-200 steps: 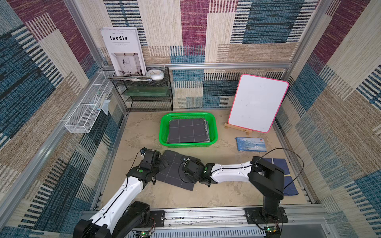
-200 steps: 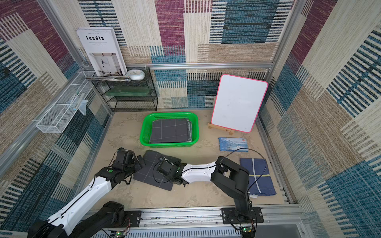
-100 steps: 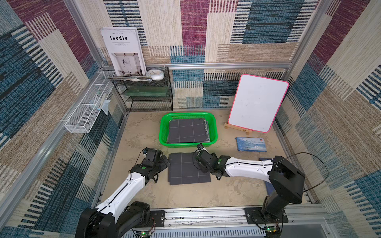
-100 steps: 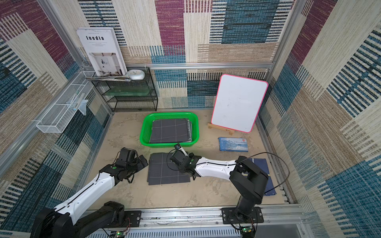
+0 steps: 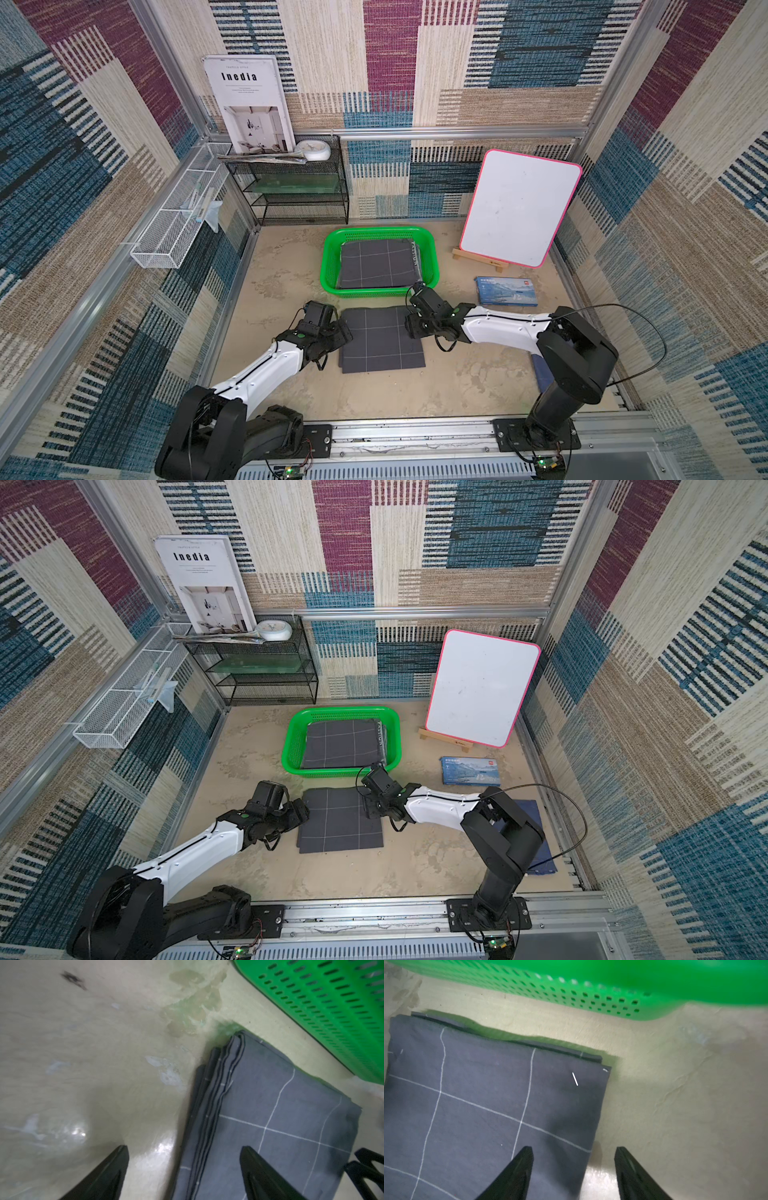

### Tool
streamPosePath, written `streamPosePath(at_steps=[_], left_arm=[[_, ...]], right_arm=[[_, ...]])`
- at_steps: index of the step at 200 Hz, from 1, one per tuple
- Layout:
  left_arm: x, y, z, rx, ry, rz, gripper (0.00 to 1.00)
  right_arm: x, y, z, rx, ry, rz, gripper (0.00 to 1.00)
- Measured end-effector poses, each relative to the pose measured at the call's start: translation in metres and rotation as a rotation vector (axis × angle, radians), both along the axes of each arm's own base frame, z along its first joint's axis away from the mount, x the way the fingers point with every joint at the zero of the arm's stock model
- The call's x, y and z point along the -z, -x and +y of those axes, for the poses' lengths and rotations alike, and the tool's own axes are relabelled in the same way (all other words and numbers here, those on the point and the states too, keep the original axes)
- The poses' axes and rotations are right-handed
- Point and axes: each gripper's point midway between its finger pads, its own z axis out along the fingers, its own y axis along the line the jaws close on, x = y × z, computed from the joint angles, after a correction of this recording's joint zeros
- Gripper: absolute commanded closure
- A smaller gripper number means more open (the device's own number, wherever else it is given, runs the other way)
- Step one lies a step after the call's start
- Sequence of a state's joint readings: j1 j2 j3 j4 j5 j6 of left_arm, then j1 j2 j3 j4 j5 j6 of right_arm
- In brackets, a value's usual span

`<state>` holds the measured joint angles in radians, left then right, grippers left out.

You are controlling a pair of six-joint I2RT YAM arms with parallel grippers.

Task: Put the folded pillowcase in the basket
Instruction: Pick up the pillowcase at the center of the board.

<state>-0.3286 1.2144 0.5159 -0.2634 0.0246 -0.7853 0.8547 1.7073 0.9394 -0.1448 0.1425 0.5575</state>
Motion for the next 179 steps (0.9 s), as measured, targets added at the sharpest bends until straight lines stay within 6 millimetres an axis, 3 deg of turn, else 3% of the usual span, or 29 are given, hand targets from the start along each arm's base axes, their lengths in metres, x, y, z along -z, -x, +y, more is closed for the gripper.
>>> streamPosePath(at_steps=[53,85,110,144,179], left_arm=[[0.008,-0.016,-0.018,0.033,0.009,-0.027,0.44],[0.011,-0.016,-0.022,0.021,0.02,-0.033,0.76],[0.009,-0.009,-0.025,0.031,0.02,-0.02,0.96],[-0.004,-0.004,-0.025,0.017,0.024,-0.04,1.0],[-0.031,-0.001,-0.023,0.012,0.043,-0.106,1.0]], right_arm=[[0.014,0.005,0.015,-0.024,-0.059,0.056,0.48],[0.016,0.009,0.019,-0.045,-0.075,0.077,0.87],[0.014,0.011,0.024,-0.059,-0.084,0.079,1.0],[0.004,0.015,0.026,-0.065,-0.097,0.067,1.0],[-0.033,0.019,0.03,-0.076,-0.149,-0.005,1.0]])
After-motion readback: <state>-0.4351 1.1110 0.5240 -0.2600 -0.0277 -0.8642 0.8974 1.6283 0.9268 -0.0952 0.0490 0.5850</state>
